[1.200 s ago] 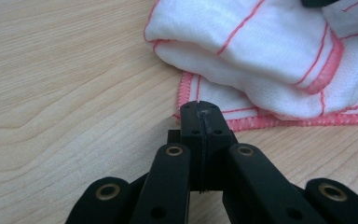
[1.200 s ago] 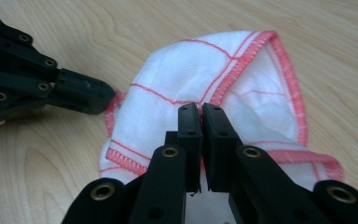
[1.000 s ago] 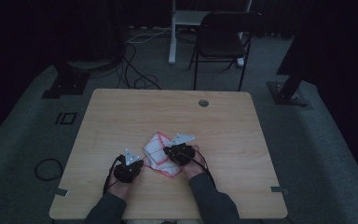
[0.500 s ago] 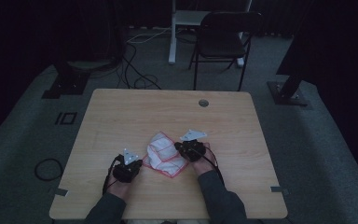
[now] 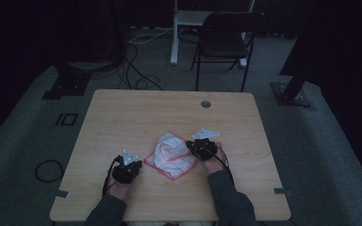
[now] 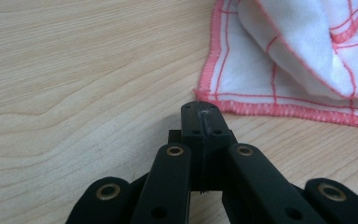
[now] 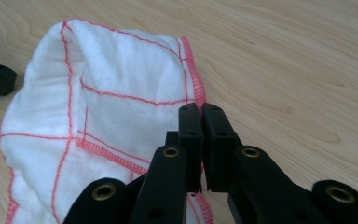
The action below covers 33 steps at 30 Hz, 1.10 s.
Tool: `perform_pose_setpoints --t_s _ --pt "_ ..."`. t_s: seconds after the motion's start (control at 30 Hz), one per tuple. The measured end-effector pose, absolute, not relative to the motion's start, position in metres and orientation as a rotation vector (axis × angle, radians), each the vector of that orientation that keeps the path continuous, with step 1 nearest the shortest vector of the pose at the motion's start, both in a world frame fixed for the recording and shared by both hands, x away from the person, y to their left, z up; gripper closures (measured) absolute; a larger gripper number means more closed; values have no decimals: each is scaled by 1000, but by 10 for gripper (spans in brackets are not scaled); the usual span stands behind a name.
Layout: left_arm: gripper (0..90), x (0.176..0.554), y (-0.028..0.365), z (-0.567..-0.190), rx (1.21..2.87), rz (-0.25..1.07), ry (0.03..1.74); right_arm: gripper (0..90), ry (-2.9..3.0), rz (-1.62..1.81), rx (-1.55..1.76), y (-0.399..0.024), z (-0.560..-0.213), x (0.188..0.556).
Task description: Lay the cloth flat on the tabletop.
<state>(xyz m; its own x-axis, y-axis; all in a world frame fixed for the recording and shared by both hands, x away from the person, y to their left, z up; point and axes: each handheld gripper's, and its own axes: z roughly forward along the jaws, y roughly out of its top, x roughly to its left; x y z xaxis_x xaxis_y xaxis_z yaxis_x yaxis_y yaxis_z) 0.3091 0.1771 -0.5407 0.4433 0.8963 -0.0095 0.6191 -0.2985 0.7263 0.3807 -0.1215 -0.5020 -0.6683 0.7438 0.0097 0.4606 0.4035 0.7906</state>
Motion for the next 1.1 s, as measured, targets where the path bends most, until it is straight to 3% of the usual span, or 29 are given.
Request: perform_pose_setpoints --t_s 0.2,0.5,1.1 --pt "875 313 169 -529 2005 509 1196 876 2323 1136 1031 -124 -502 380" --pt "886 331 145 -537 2127 483 1145 877 2320 1144 1027 -123 -502 380" --pt "900 325 165 -539 2077 498 1198 880 2255 1105 1111 -162 -500 382"
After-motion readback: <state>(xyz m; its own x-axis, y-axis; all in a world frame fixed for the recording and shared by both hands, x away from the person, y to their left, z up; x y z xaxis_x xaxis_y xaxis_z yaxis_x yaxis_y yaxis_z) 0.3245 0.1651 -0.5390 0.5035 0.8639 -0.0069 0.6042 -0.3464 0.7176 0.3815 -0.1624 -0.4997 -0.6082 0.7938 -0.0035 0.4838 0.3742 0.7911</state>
